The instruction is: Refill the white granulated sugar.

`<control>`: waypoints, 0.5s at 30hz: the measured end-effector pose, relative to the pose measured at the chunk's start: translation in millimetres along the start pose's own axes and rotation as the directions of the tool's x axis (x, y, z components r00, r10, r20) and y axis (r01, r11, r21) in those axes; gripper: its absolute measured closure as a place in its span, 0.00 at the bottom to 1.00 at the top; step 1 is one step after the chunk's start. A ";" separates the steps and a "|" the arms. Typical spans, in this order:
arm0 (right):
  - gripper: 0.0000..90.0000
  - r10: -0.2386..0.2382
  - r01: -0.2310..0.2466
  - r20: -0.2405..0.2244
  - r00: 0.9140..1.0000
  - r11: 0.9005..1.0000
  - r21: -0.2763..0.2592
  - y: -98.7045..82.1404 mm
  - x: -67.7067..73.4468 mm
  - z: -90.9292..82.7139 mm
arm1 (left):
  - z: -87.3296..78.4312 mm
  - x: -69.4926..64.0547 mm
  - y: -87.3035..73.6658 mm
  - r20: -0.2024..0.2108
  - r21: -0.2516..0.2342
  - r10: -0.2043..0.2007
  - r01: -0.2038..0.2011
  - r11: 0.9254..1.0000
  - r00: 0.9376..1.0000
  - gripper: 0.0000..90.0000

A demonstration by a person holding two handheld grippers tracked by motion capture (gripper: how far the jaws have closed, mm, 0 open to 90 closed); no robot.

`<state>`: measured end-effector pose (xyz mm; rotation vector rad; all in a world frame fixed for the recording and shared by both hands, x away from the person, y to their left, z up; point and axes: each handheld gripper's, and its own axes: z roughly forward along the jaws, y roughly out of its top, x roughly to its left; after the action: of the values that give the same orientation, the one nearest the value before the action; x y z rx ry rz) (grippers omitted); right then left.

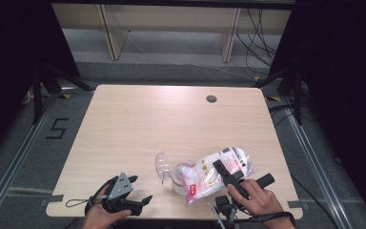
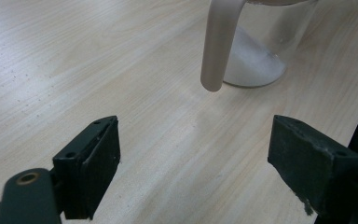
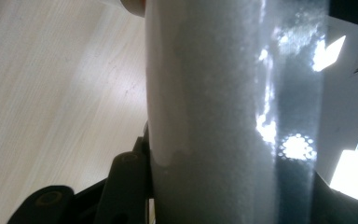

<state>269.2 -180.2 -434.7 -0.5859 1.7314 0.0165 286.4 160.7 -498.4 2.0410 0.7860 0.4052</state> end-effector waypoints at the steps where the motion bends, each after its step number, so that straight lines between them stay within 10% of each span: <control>1: 0.70 -0.003 0.003 -0.010 1.000 1.000 0.007 0.1 -0.5 -0.3 | 0.2 -0.3 -0.1 -0.003 -0.002 -0.001 0.001 1.000 1.000 0.18; 15: 0.70 -0.002 0.002 0.003 1.000 1.000 -0.006 -0.1 0.5 -0.5 | 0.3 -0.4 -0.5 -0.005 -0.011 -0.007 0.007 1.000 1.000 0.18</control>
<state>268.8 -180.6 -434.9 -0.5917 1.7283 0.0210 286.1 160.4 -499.0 2.0275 0.7917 0.4104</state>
